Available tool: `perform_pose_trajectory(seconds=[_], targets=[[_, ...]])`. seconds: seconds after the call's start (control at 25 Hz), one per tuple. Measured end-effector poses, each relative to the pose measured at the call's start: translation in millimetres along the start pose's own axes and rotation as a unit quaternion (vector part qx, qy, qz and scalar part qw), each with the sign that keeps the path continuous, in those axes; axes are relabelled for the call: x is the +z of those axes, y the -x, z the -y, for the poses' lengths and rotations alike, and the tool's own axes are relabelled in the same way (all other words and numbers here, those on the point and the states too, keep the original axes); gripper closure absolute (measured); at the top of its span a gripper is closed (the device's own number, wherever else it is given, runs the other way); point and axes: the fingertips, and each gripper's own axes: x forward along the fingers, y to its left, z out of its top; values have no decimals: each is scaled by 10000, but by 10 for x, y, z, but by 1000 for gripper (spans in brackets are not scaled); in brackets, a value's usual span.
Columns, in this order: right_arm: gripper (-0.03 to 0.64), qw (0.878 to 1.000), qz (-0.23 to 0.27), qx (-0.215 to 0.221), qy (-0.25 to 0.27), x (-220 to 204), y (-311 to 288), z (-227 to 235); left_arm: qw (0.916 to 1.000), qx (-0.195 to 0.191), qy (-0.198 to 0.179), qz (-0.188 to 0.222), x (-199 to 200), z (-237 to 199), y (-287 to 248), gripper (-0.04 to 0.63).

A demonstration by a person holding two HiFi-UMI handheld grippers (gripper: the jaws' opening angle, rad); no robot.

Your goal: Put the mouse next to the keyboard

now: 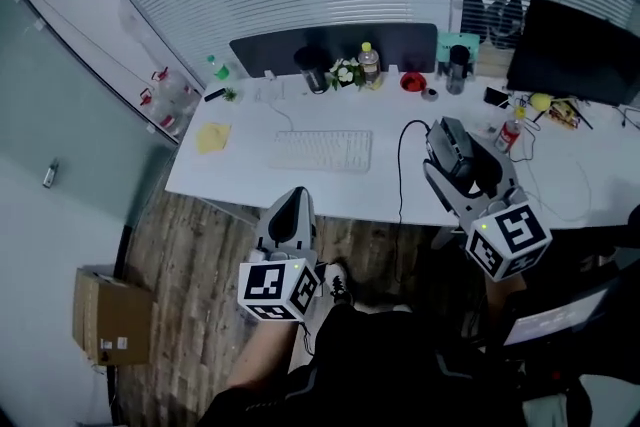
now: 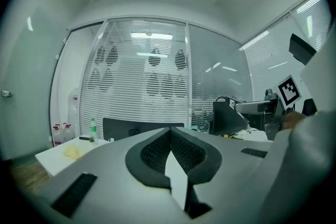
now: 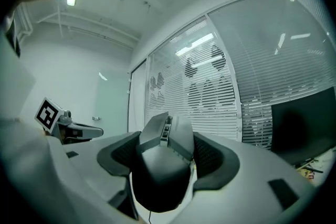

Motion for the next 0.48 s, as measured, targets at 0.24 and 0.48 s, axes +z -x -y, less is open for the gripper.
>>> perform_pose_trajectory(seconds=[0.24, 0.48], targets=[[314, 9989, 59, -455, -7, 65, -334, -42, 9981, -589, 160, 81, 64, -386, -416, 565], [314, 9963, 57, -860, 70, 194, -679, -102, 9935, -1096, 258, 142, 197, -731, -811, 565]])
